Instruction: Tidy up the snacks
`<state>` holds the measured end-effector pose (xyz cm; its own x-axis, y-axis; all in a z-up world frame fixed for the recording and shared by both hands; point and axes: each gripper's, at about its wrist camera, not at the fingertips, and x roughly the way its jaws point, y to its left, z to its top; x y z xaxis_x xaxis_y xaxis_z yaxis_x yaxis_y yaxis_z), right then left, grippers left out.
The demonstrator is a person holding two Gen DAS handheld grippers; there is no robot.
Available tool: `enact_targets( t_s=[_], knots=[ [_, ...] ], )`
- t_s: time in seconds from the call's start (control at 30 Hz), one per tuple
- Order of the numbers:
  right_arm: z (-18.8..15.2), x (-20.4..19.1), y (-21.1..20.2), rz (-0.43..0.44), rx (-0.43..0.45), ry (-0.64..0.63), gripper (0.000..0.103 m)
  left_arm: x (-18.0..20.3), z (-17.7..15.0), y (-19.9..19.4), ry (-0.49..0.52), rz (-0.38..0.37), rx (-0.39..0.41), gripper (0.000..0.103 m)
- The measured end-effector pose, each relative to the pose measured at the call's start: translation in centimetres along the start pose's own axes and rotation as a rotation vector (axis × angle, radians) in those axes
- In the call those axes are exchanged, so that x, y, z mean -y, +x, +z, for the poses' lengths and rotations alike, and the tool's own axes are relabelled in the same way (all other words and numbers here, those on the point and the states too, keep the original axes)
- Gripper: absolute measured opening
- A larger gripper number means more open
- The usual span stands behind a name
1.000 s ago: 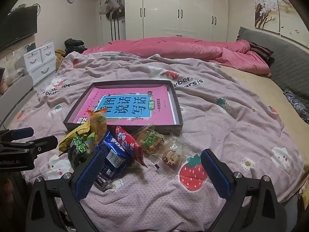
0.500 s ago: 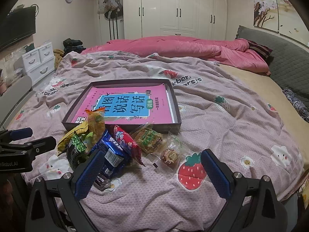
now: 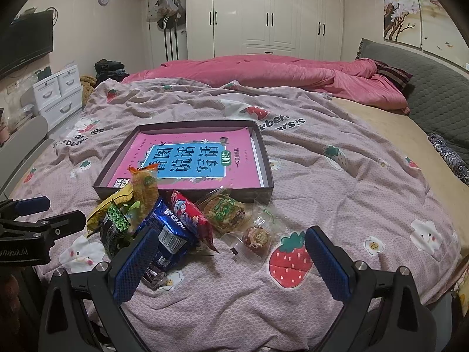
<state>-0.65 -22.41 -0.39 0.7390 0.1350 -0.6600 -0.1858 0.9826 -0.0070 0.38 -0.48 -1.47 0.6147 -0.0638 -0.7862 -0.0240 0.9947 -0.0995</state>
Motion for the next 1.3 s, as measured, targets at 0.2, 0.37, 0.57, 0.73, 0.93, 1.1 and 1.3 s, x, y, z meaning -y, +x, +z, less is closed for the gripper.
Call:
enact_targets(
  t_s=[0.2,0.37,0.57,0.73,0.93,1.1,1.3],
  knots=[
    [0.03,0.04,-0.06,-0.003,0.002,0.0,0.101,0.11,-0.03,-0.01,0.004,-0.004,-0.001,0.101],
    [0.08,0.37,-0.15,-0.005,0.006,0.003,0.101,0.16,-0.08,-0.01,0.005,-0.009,-0.003,0.101],
    [0.23,0.27,-0.5,-0.008,0.013,0.002,0.101,0.28,-0.11,-0.08,0.01,-0.015,-0.005,0.101],
    [0.24,0.32,-0.72,-0.012,0.016,0.004,0.101,0.39,-0.16,-0.13,0.015,-0.021,-0.007,0.101],
    [0.24,0.37,-0.77,-0.01,0.017,0.004,0.101,0.54,-0.26,-0.18,0.021,-0.024,-0.009,0.101],
    [0.25,0.38,-0.81,-0.011,0.018,0.003,0.101,0.63,-0.44,-0.27,0.024,-0.032,-0.017,0.101],
    [0.16,0.38,-0.96,-0.006,0.017,0.004,0.101,0.21,-0.67,-0.2,0.013,-0.037,-0.037,0.101]
  ],
)
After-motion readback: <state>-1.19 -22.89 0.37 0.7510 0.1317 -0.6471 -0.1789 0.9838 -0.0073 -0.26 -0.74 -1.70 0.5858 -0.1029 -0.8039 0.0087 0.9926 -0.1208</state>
